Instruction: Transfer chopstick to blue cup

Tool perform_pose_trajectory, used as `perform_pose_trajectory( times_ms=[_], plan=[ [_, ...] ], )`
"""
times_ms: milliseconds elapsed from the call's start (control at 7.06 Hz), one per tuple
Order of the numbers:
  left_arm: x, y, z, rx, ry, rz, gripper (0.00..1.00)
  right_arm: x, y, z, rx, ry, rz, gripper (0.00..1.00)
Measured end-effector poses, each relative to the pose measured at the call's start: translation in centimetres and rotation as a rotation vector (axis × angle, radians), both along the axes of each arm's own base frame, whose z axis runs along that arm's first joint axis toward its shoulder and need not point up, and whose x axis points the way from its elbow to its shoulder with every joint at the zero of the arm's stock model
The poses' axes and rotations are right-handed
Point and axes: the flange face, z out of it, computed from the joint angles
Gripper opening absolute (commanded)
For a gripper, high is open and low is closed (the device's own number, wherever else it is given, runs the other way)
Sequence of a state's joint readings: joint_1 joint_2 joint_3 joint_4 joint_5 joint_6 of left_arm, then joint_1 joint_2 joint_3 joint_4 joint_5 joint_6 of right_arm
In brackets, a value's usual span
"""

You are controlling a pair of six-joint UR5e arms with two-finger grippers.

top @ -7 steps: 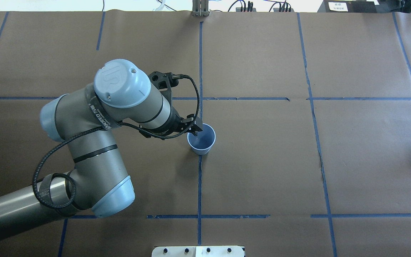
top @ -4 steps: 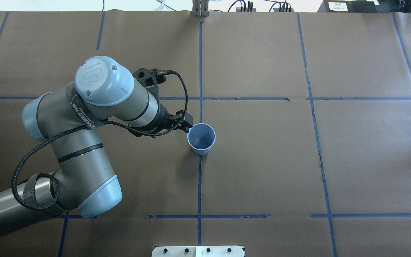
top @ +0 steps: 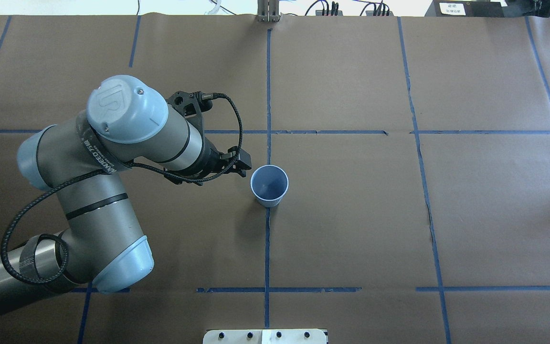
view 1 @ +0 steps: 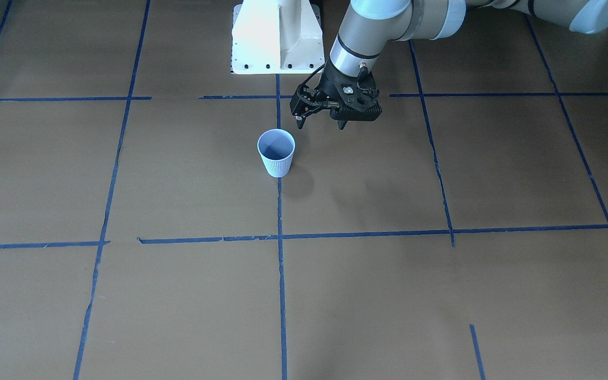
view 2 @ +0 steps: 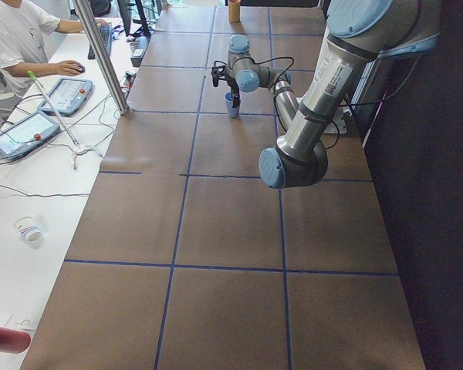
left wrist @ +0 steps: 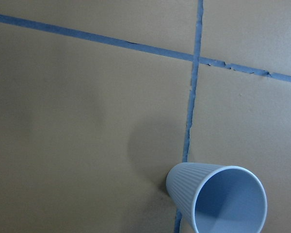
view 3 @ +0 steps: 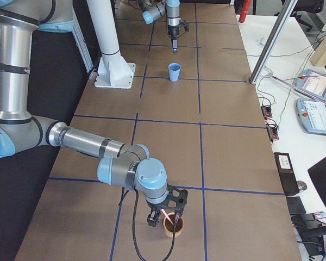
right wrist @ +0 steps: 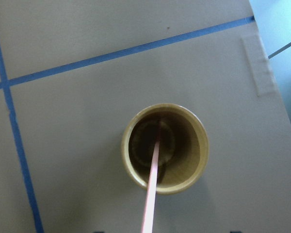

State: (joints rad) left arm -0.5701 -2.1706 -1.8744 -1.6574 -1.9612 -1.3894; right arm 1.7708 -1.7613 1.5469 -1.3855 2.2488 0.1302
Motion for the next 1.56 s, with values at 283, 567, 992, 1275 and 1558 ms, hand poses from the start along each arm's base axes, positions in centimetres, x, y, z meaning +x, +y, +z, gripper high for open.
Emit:
perform_pose_trajectory(
  times_ms=[283,567,992,1275,1558],
  plan=[
    [-0.4,0.2,0.3,-0.001,0.001,0.000,1.00,-0.2,0.1,1.5,-0.013,-0.007,0.045,0.75],
    [-0.5,0.3,0.2,0.001,0.003,-0.001,1.00,-0.5,0.1,1.7,-0.024,-0.032,0.055,0.72],
    [-0.7,0.4,0.1,-0.001,0.007,-0.004,1.00,-1.1,0.1,1.6,-0.042,-0.085,0.072,0.37],
    [-0.7,0.4,0.1,-0.002,0.008,-0.005,1.00,-1.3,0.0,1.7,-0.048,-0.091,0.072,0.03],
    [-0.8,0.4,0.0,-0.002,0.010,-0.005,1.00,-1.5,0.1,1.9,-0.053,-0.102,0.071,0.00]
  ],
)
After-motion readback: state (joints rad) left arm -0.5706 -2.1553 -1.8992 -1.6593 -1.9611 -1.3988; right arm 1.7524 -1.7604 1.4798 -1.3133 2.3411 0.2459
